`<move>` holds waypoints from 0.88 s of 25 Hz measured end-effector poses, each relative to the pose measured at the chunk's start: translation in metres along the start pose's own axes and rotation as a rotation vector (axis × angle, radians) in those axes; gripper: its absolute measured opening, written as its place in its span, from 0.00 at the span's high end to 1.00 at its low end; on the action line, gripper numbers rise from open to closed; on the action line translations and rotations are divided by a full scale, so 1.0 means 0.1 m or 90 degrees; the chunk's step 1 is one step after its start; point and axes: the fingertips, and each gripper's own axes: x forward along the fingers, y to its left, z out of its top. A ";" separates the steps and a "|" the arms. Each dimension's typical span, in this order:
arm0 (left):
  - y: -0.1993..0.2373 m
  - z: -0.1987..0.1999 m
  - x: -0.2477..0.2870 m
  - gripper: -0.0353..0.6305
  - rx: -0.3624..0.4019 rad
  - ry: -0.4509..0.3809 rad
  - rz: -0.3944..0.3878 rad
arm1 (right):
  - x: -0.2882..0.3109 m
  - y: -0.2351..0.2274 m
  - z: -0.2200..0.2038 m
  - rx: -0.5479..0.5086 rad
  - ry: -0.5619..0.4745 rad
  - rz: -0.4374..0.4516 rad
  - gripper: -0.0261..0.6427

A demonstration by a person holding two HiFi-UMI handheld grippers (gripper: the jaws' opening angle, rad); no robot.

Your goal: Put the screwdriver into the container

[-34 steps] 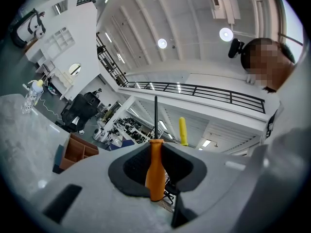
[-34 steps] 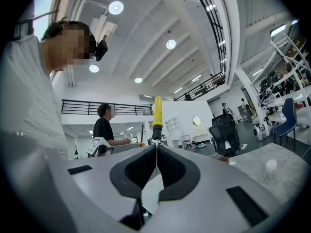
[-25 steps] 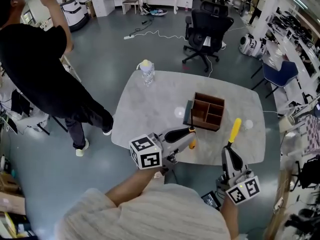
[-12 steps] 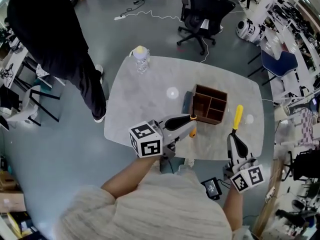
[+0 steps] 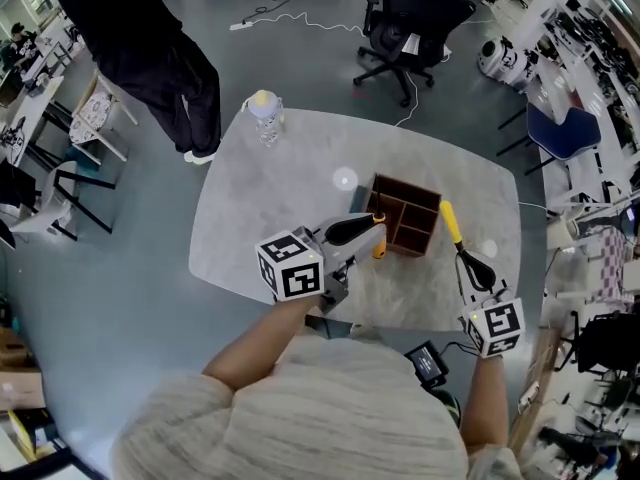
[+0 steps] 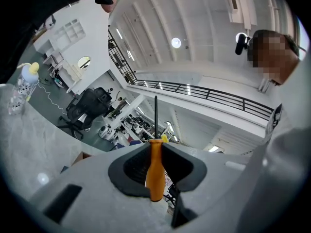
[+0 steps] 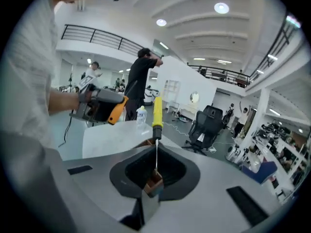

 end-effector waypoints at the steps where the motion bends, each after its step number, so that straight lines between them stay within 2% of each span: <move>1: 0.04 -0.01 0.06 0.83 0.000 -0.001 0.006 | 0.06 -0.05 -0.06 -0.031 0.024 0.006 0.94; 6: 0.25 -0.10 0.24 0.83 -0.008 0.001 0.031 | 0.35 -0.23 -0.34 -0.168 0.135 0.043 0.94; 14: 0.44 -0.30 0.36 0.83 -0.032 0.010 0.049 | 0.67 -0.49 -0.76 -0.425 0.304 0.080 0.94; 22: 0.50 -0.35 0.37 0.83 -0.039 0.014 0.046 | 0.95 -0.66 -0.97 -0.729 0.431 0.131 0.94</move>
